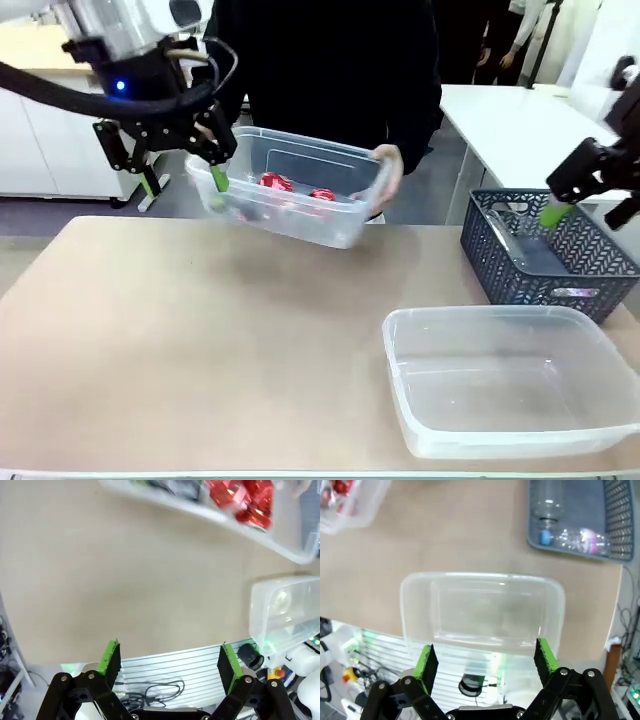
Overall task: Sort the waste into each basket.
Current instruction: Pick up the Organizing box on the right side of the table and lift it.
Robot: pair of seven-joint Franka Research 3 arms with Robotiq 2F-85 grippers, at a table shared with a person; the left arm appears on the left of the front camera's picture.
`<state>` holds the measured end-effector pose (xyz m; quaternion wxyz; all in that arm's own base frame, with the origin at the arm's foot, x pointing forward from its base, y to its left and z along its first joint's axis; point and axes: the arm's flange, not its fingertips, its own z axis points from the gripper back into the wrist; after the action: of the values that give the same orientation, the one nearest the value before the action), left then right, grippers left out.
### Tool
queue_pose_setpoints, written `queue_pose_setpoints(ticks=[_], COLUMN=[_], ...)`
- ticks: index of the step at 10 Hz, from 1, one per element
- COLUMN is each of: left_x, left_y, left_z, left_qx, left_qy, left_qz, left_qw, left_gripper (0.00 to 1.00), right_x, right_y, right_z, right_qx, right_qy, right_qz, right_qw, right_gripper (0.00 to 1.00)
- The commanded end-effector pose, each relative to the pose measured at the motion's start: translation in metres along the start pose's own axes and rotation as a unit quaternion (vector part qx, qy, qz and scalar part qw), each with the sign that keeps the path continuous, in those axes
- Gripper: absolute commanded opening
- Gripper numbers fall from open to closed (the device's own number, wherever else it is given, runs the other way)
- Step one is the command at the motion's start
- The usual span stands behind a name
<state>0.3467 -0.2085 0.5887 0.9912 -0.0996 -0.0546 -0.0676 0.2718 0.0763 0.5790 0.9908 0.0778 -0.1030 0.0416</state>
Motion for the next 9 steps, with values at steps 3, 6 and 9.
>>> queue_pose_setpoints(ticks=[3,6,9], left_x=[-0.025,-0.057,-0.082], left_y=[-0.113,-0.212,-0.224], left_z=[-0.055,-0.093,-0.108], left_qx=[-0.011,-0.015,-0.008], left_qy=[0.033,0.06,0.068], left_qz=[0.155,0.134,0.124], left_qw=[0.987,0.989,0.99], left_gripper=[1.0,1.0,1.0], right_x=[-0.041,-0.054,-0.02], right_y=[-0.07,-0.115,-0.114], right_z=[-0.048,-0.102,-0.066], right_qx=[-0.077,-0.098,-0.094], right_qy=[0.047,0.111,0.115], right_qz=[0.029,-0.036,-0.048], right_qw=[0.996,0.988,0.988], right_gripper=[1.0,1.0,1.0])
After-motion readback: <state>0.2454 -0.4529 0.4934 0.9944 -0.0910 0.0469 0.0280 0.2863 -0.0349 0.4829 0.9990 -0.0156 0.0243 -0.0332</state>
